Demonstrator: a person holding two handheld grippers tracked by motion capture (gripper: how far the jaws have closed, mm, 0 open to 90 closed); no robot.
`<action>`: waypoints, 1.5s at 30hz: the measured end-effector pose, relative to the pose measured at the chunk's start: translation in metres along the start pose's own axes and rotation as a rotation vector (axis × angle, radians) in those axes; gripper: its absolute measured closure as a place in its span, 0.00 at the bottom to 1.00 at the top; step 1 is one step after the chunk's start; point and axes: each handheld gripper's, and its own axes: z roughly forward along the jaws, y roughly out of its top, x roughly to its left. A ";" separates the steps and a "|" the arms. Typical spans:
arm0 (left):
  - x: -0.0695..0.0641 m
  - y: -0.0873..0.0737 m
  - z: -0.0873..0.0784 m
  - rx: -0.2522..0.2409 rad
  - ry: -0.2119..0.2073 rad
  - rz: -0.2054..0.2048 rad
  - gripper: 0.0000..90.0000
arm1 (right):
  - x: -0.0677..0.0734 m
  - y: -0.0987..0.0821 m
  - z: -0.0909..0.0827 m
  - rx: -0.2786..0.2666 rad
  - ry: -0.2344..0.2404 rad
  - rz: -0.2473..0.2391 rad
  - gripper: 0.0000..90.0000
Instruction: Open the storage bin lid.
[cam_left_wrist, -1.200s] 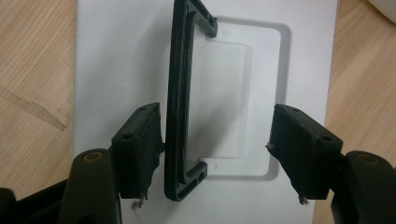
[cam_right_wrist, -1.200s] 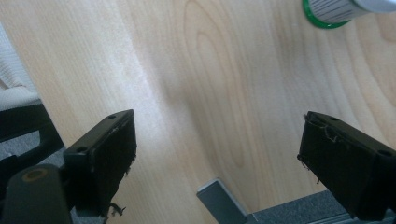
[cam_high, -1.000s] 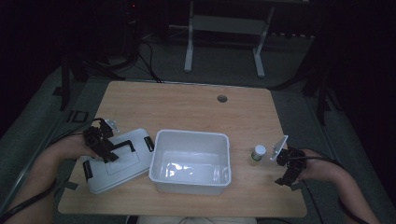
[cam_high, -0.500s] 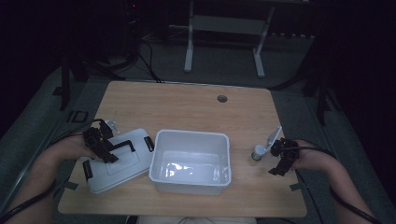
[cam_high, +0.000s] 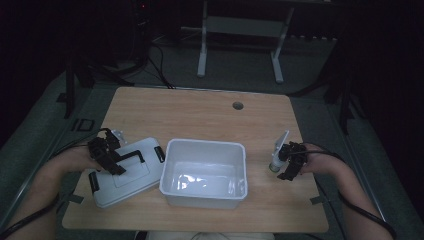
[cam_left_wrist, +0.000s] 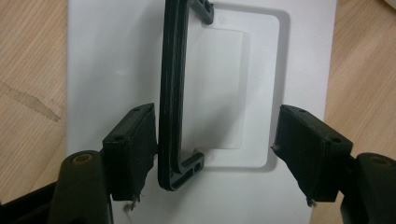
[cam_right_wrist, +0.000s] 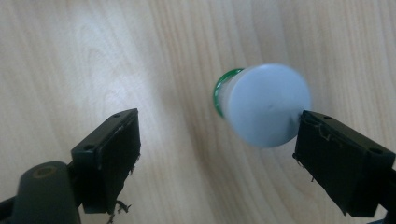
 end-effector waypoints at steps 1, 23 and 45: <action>0.000 0.000 0.000 0.000 0.001 0.001 0.33 | -0.001 0.002 0.001 -0.006 0.000 0.001 0.16; 0.002 -0.005 0.003 0.007 -0.005 -0.003 0.33 | -0.021 0.017 0.019 0.050 -0.007 -0.043 0.55; -0.003 -0.001 -0.002 0.001 0.003 0.005 0.33 | 0.004 0.028 -0.038 0.080 0.005 -0.038 0.56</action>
